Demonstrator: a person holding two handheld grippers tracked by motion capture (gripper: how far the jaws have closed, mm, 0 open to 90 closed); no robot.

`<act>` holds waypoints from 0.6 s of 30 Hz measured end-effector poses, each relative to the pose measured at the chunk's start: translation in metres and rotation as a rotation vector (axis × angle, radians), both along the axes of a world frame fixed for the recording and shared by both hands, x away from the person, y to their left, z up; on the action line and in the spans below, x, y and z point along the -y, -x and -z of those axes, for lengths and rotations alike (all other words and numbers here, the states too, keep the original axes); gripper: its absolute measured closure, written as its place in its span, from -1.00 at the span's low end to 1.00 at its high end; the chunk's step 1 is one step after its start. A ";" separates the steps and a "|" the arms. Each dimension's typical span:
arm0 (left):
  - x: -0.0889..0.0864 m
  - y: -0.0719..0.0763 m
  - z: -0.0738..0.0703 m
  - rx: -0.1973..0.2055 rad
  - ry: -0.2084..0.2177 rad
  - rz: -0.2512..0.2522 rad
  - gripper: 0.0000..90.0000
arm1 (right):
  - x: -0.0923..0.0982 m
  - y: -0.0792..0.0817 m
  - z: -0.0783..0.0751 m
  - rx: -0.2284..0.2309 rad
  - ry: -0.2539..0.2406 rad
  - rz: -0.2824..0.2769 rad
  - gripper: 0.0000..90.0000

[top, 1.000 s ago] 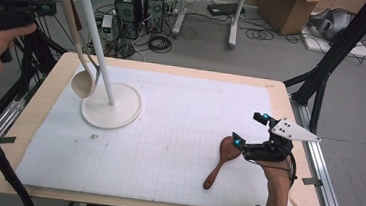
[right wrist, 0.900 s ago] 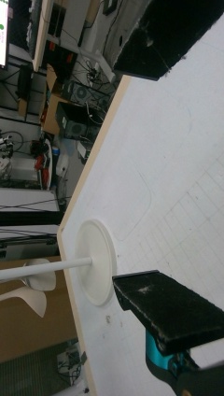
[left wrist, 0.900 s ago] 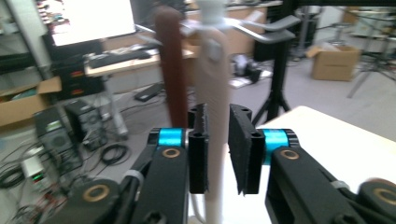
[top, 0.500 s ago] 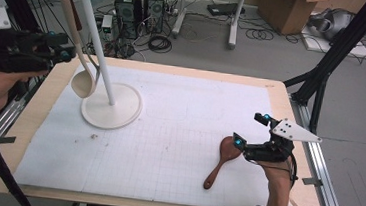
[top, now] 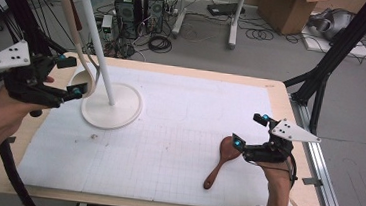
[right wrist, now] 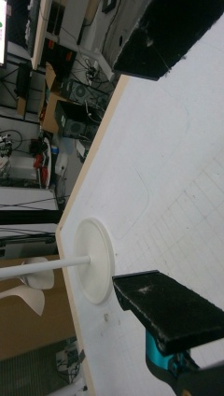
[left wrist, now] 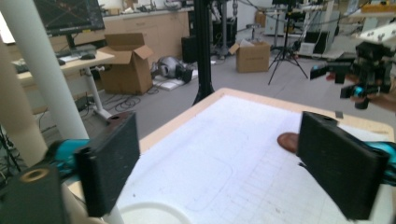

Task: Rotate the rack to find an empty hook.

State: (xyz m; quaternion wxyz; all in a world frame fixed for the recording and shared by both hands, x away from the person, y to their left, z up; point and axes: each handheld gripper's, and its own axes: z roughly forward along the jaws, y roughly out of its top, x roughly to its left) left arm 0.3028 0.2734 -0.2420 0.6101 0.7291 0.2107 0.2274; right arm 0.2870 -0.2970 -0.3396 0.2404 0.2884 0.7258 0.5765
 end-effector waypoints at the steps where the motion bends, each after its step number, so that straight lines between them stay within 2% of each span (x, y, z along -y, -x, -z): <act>1: 0.002 0.001 0.003 0.001 -0.007 -0.001 -0.84 | 0.000 0.000 0.000 0.004 0.003 0.001 -0.99; 4: 0.007 0.005 0.013 0.043 -0.019 -0.006 -0.90 | 0.000 0.000 0.000 -0.003 0.000 0.003 -0.99; 5: 0.008 0.006 0.017 0.044 -0.014 -0.005 -0.96 | 0.000 0.000 0.000 -0.001 0.001 0.003 -0.99; 12: 0.014 0.012 0.046 0.023 0.009 -0.006 -0.96 | 0.000 0.001 -0.001 0.006 0.001 -0.004 -0.99; 18: 0.015 0.018 0.064 0.034 0.043 -0.029 -0.96 | -0.001 0.002 -0.002 0.010 -0.007 -0.012 -0.99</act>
